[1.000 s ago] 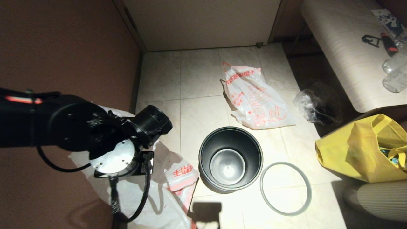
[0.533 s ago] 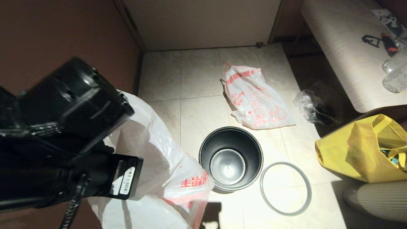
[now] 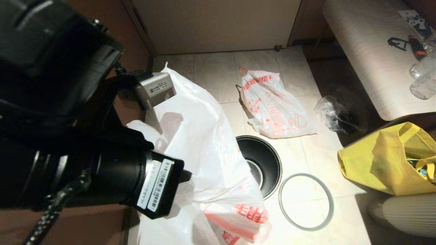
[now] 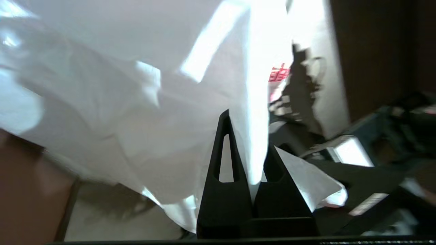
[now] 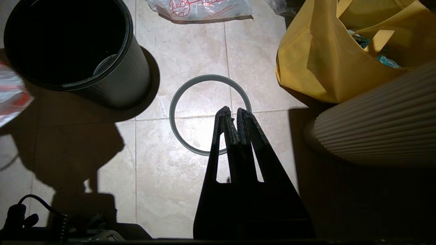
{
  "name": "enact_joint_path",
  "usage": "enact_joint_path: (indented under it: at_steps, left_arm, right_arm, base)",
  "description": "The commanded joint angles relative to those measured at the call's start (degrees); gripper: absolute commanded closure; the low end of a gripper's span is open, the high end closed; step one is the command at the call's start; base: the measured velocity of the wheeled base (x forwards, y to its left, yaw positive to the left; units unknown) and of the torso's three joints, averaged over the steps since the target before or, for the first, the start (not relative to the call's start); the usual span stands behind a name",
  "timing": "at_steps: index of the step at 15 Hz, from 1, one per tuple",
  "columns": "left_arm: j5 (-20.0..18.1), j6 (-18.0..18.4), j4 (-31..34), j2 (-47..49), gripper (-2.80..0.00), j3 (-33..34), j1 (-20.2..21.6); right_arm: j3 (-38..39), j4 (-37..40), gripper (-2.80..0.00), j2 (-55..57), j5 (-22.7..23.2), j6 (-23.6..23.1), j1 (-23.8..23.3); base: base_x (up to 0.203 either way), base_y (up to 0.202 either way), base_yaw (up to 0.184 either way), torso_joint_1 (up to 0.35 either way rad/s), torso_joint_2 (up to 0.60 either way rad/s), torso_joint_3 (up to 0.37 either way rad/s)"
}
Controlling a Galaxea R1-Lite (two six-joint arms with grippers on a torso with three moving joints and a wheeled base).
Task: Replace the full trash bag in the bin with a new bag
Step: Put the new garbage bag on the trash can
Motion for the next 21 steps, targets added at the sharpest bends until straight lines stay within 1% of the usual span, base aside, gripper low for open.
enact_joint_path:
  at_steps: [1,3,5,7,10,12,14,15,16,17,19,21]
  left_arm:
    - [-2.7,1.34,-3.41,3.61,0.0,-0.39,-0.09]
    - [-3.73,1.62,-5.4,7.27,0.0,-1.0,0.05]
    - [-4.44,1.46,-5.83,11.87,0.0,-2.85,0.41]
    - [-6.65,1.35,-5.94,16.45,0.0,-4.83,1.11]
    - [-7.78,1.28,-6.1,24.1,0.0,-8.33,3.86]
    - [-8.19,1.5,-8.38,29.03,0.0,-10.86,7.0]
    - [-8.3,2.74,-14.39,34.81,0.0,-12.3,9.92]
    - [-8.23,3.58,-18.28,37.98,0.0,-12.72,11.29]
    - [-8.14,4.59,-23.5,41.37,0.0,-13.02,12.74]
    - [-8.03,6.54,-28.65,44.88,0.0,-13.24,14.1]
    - [-7.16,11.3,-36.61,51.49,0.0,-14.2,16.3]
    - [-4.36,13.54,-40.55,58.87,0.0,-18.53,17.72]
  right_arm:
    - [0.0,0.08,0.0,-0.01,0.05,-0.02,0.02]
    - [0.0,0.04,0.0,-0.01,0.07,-0.02,-0.02]
    - [0.0,0.04,0.0,-0.01,0.0,-0.02,0.02]
    - [0.0,0.04,0.0,-0.01,0.05,-0.02,0.02]
    - [0.0,0.04,0.0,-0.01,0.04,-0.02,-0.05]
    - [0.0,0.04,0.0,-0.01,0.01,-0.02,-0.06]
    - [0.0,0.04,0.0,-0.01,0.02,-0.02,0.02]
    - [0.0,0.04,0.0,-0.01,0.05,-0.02,0.02]
    - [0.0,0.04,0.0,-0.01,0.03,-0.02,-0.06]
    - [0.0,0.04,0.0,-0.01,0.0,-0.02,-0.03]
    - [0.0,0.04,0.0,-0.01,0.0,-0.02,-0.01]
    - [0.0,0.04,0.0,-0.01,0.01,-0.02,-0.02]
  base:
    - [0.0,0.0,0.0,0.0,0.0,0.0]
    - [0.0,0.0,0.0,0.0,0.0,0.0]
    - [0.0,0.0,0.0,0.0,0.0,0.0]
    - [0.0,0.0,0.0,0.0,0.0,0.0]
    - [0.0,0.0,0.0,0.0,0.0,0.0]
    - [0.0,0.0,0.0,0.0,0.0,0.0]
    - [0.0,0.0,0.0,0.0,0.0,0.0]
    - [0.0,0.0,0.0,0.0,0.0,0.0]
    - [0.0,0.0,0.0,0.0,0.0,0.0]
    - [0.0,0.0,0.0,0.0,0.0,0.0]
    - [0.0,0.0,0.0,0.0,0.0,0.0]
    - [0.0,0.0,0.0,0.0,0.0,0.0]
